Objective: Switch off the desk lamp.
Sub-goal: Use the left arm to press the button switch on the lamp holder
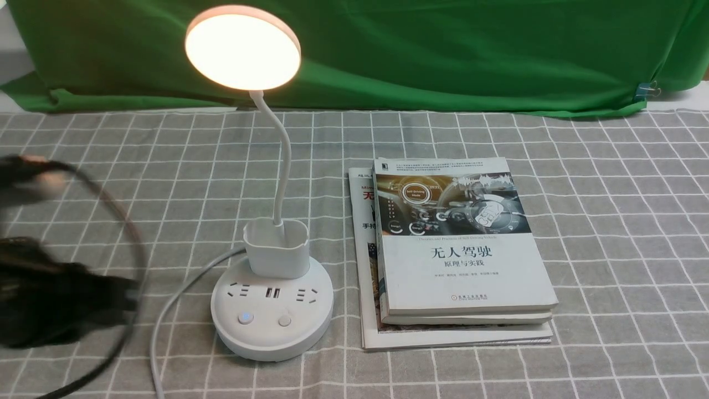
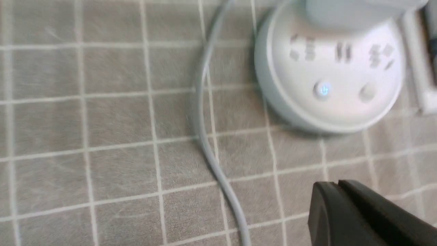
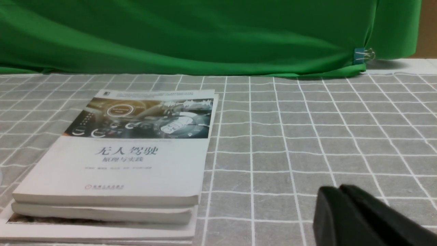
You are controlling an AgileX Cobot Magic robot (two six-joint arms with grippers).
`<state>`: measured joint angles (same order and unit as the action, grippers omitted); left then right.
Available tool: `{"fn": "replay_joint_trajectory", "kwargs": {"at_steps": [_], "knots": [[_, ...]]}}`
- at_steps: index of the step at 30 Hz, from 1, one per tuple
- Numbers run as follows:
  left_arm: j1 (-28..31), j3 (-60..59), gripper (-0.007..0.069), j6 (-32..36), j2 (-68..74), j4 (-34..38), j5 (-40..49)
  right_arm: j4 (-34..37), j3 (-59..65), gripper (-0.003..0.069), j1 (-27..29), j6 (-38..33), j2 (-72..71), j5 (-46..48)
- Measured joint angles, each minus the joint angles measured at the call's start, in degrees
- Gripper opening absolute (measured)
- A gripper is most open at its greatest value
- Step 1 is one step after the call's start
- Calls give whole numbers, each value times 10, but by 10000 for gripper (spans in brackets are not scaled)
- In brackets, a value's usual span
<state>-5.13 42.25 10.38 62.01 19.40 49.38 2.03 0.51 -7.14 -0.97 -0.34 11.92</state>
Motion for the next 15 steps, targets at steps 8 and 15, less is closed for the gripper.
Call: {"fn": "replay_joint_trajectory", "kwargs": {"at_steps": [8,15], "knots": [[-167,53,1,-116,164,-75,-41,0,0,34,0,0,0,0],[-242,137,1,-153,275,-73,-42,0,0,34,0,0,0,0]]}}
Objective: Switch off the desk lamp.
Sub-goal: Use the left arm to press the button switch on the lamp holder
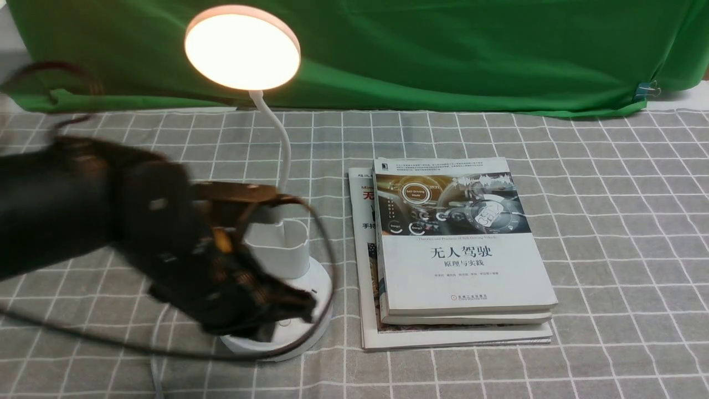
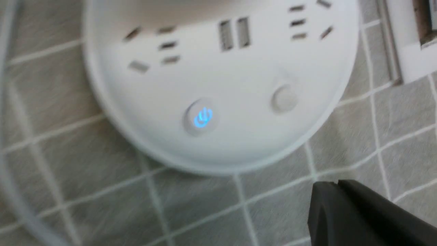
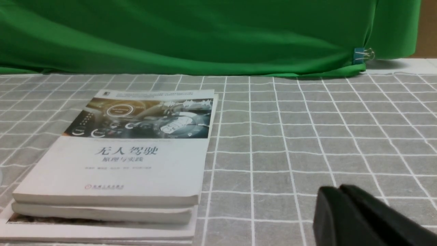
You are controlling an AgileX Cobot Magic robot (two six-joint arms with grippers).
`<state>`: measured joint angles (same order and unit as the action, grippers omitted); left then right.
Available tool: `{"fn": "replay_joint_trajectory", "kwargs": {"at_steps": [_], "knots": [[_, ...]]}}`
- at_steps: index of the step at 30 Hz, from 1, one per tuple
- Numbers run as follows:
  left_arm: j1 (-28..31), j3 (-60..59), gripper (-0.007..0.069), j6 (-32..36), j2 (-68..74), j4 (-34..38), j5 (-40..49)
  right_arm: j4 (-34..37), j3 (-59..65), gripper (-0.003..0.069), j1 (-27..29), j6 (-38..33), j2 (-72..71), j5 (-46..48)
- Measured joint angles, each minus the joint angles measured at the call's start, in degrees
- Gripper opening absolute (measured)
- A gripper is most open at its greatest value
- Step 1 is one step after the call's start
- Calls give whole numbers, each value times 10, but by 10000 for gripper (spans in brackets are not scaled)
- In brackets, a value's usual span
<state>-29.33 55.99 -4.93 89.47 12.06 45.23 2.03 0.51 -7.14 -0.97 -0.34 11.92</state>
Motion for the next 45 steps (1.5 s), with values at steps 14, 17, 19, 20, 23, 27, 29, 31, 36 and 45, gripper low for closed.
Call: {"fn": "replay_joint_trajectory", "kwargs": {"at_steps": [14,17,19,20,23,27,29,31,36,45], "knots": [[-10,104,1,-5,111,-24,31,0,0,34,0,0,0,0],[-10,114,1,-5,116,-25,41,0,0,34,0,0,0,0],[-10,116,1,-5,117,-25,54,0,0,34,0,0,0,0],[-10,116,1,-5,117,-25,58,0,0,34,0,0,0,0],[-9,116,1,-5,117,-32,87,0,0,34,0,0,0,0],[-5,116,1,-5,117,-35,87,0,0,34,0,0,0,0],[-4,116,1,-5,117,-41,87,0,0,34,0,0,0,0],[-4,116,1,-5,117,-41,83,0,0,34,0,0,0,0],[-4,117,1,-5,123,-44,70,0,0,34,0,0,0,0],[2,127,1,-5,157,-46,72,0,0,34,0,0,0,0]]}}
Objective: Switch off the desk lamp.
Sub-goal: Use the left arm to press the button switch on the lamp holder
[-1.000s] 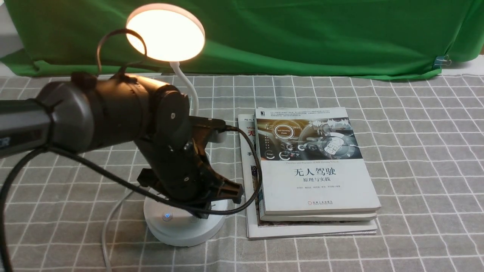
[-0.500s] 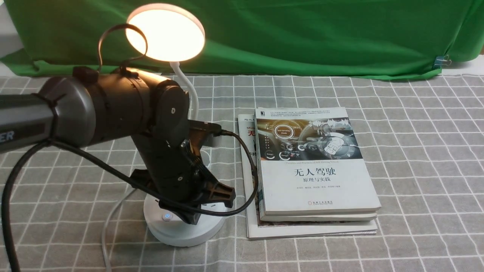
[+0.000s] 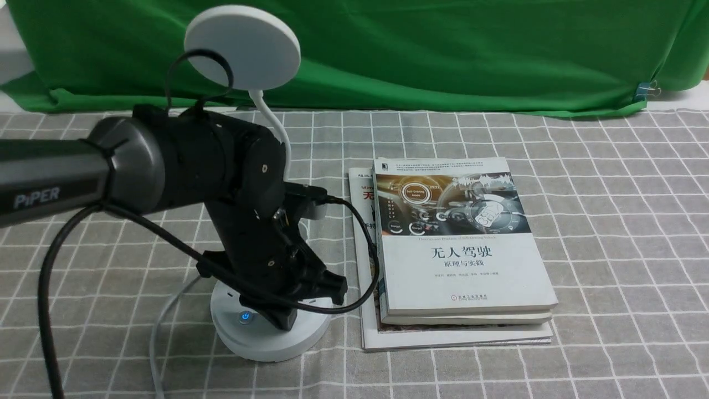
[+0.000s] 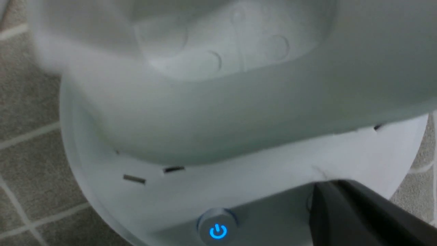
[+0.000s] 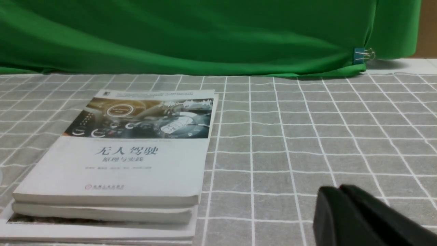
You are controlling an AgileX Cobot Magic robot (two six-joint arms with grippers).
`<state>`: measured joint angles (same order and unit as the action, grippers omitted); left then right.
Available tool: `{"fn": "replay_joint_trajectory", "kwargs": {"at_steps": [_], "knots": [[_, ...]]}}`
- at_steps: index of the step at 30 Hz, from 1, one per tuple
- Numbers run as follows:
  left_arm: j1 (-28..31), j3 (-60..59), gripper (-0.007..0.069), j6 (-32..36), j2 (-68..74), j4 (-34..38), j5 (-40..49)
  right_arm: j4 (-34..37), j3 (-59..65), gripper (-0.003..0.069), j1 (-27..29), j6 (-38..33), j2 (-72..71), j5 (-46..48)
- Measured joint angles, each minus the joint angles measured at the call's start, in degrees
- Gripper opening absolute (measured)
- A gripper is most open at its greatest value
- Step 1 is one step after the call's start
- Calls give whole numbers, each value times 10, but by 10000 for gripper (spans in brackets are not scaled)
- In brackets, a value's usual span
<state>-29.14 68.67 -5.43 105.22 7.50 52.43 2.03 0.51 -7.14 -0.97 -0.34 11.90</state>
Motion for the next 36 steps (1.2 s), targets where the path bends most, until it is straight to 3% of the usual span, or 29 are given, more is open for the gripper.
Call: {"fn": "replay_joint_trajectory", "kwargs": {"at_steps": [12,27,36], "knots": [[0,-3,1,0,-55,-9,7,0,0,34,0,0,0,0],[0,3,1,8,0,-8,2,0,0,34,0,0,0,0],[-9,-3,1,9,-59,-6,11,0,0,34,0,0,0,0]]}}
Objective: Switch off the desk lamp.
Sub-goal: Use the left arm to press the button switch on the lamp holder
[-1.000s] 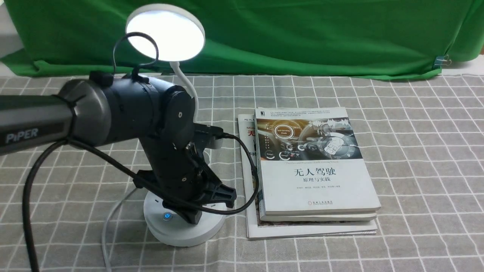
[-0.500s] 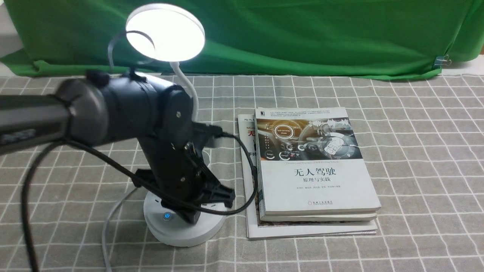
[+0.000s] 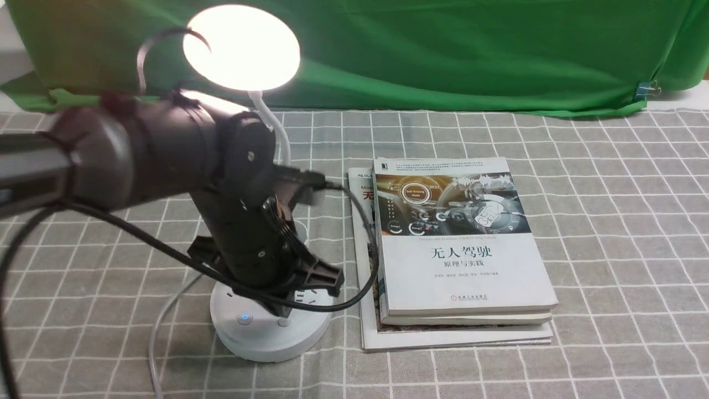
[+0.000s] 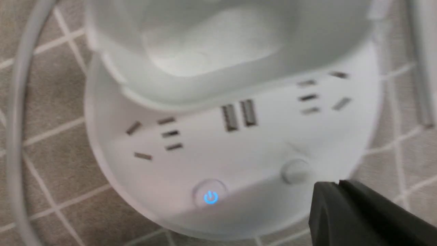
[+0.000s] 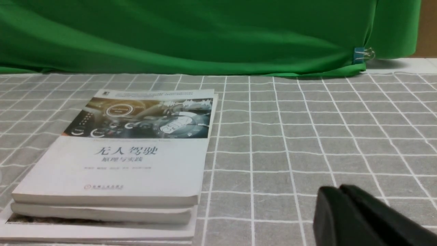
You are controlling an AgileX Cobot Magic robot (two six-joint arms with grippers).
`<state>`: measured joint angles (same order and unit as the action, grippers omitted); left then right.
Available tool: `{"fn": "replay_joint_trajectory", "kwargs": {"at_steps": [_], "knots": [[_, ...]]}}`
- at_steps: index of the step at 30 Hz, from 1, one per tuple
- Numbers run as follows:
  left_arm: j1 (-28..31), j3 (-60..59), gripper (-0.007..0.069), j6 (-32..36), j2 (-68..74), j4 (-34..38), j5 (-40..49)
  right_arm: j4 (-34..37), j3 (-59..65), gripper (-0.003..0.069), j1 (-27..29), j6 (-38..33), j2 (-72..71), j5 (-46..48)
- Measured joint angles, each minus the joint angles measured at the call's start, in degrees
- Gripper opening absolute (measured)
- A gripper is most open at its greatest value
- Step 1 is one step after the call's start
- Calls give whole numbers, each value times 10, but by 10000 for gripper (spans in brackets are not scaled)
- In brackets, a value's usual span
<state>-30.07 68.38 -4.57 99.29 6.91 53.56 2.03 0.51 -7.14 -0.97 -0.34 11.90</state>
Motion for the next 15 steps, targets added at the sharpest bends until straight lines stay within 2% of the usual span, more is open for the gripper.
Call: {"fn": "replay_joint_trajectory", "kwargs": {"at_steps": [15], "knots": [[-2,5,1,4,62,-7,-22,0,0,34,0,0,0,0]]}}
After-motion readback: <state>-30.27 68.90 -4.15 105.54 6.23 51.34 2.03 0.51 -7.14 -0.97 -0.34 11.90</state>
